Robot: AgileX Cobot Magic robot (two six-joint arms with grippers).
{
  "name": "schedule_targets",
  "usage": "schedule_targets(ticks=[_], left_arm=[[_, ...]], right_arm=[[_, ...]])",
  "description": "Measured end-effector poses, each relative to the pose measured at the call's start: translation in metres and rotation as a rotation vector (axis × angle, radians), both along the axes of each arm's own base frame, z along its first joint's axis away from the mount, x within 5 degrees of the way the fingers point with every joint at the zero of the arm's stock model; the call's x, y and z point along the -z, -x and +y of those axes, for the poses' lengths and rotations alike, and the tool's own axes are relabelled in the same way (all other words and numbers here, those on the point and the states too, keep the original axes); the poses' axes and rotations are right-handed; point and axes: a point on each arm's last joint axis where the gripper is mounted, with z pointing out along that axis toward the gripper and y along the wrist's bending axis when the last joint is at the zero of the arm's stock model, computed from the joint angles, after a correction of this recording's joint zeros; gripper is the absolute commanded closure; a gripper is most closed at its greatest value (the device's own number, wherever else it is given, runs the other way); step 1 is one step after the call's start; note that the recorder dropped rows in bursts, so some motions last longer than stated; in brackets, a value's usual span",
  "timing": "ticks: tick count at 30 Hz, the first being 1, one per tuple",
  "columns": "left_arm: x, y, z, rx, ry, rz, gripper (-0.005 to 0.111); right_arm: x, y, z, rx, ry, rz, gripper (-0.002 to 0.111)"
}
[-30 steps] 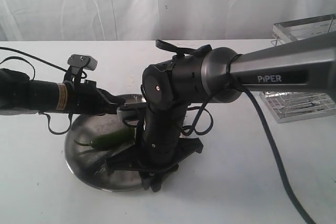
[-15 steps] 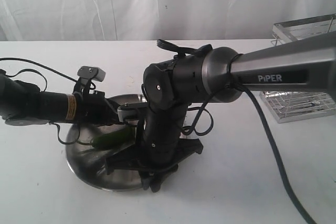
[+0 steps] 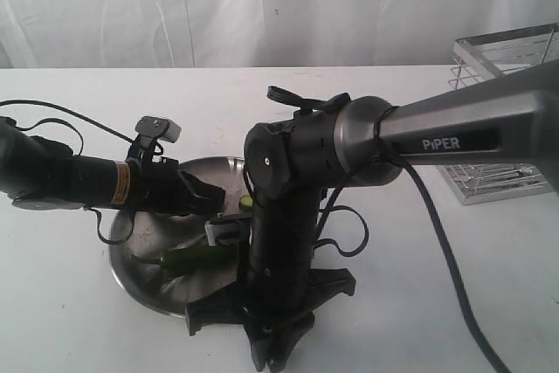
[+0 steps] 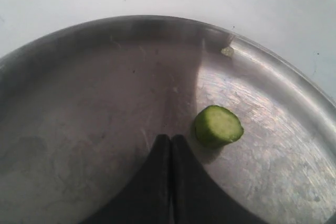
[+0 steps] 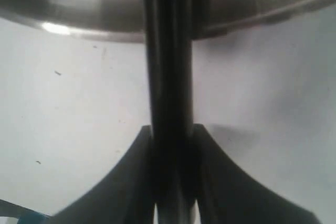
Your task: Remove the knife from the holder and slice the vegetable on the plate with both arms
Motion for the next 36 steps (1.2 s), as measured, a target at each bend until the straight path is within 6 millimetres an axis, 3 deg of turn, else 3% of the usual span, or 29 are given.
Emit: schedule_targets(ticks=[6,13,22,26,30,36], left_arm=[[-0.007,-0.002,-0.004,0.045,0.044,-0.022,0.107],[-0.039,-0.003,-0.010,0.089,0.132,-0.078,0.107],[-0.035,-0.001,-0.012,0.112,0.106,-0.059,0.107],[-0.029,-0.006,-0.001,0.029,0.037,-0.027,0.107],[-0.022,-0.016,0.023,-0.156,-0.039,0.036,0.107],[-0.021,-0.023,0.049,-0.314,-0.026,0.081,0.107]], right_arm=[[0.000,0.000,0.000,0.006,-0.002,-0.003,0.108],[0.001,-0.001,0.001,0.012,-0.007,-0.012,0.108],[0.001,-0.001,0.001,0.015,-0.012,-0.016,0.108],[0.001,-0.003,0.003,0.022,-0.027,-0.038,0.108],[0.001,-0.005,0.004,0.028,-0.039,-0.056,0.108],[0.001,-0.007,0.005,0.034,-0.052,-0.074,0.108]])
